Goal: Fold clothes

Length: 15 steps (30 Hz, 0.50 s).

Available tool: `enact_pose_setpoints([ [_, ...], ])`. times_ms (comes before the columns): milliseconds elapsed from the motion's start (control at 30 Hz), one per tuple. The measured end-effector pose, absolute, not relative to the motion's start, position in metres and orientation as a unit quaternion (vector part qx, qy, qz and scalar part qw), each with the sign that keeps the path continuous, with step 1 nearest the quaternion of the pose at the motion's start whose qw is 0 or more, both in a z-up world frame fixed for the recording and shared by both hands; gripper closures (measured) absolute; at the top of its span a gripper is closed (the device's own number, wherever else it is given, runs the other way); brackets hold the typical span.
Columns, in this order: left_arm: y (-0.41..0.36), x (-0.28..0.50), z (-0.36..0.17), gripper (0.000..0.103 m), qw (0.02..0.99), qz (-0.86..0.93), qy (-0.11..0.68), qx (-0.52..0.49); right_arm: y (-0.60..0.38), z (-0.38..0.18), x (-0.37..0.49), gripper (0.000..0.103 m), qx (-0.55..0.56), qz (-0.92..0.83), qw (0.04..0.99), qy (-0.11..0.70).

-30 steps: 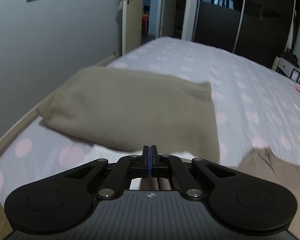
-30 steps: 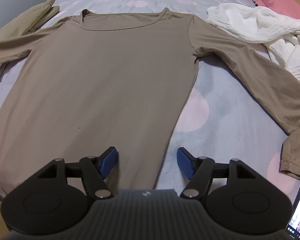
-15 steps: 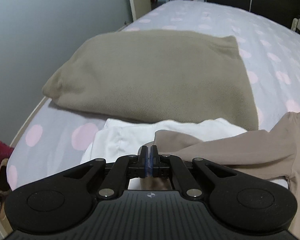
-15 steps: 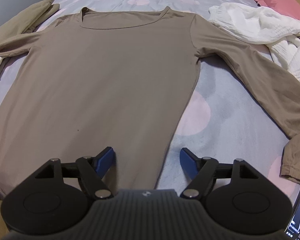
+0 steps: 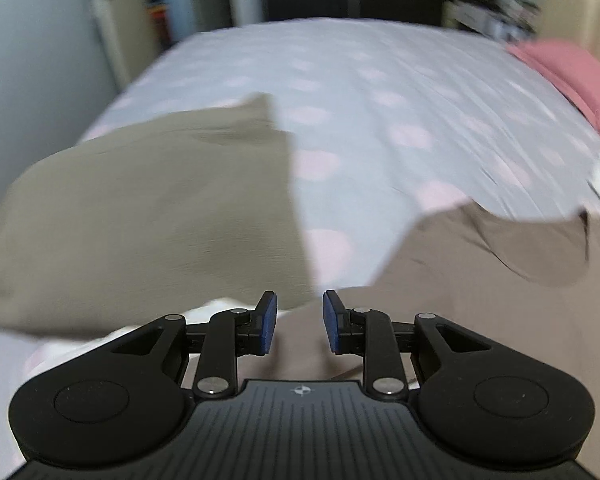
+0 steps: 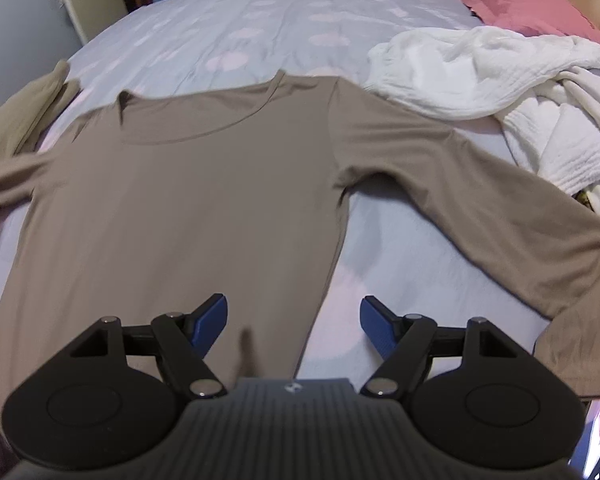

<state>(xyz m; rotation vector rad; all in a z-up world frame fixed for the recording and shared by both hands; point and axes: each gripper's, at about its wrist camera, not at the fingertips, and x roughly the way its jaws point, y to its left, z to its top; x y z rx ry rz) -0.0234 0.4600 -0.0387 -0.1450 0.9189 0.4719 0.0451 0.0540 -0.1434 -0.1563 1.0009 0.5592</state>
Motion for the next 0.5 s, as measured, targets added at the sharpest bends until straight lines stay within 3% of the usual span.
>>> enact_pose_setpoints([
  [500,0.461,0.076,-0.121,0.081,0.854,0.162,0.490,-0.067,0.071,-0.156,0.076,0.027,-0.071,0.274,0.833,0.476],
])
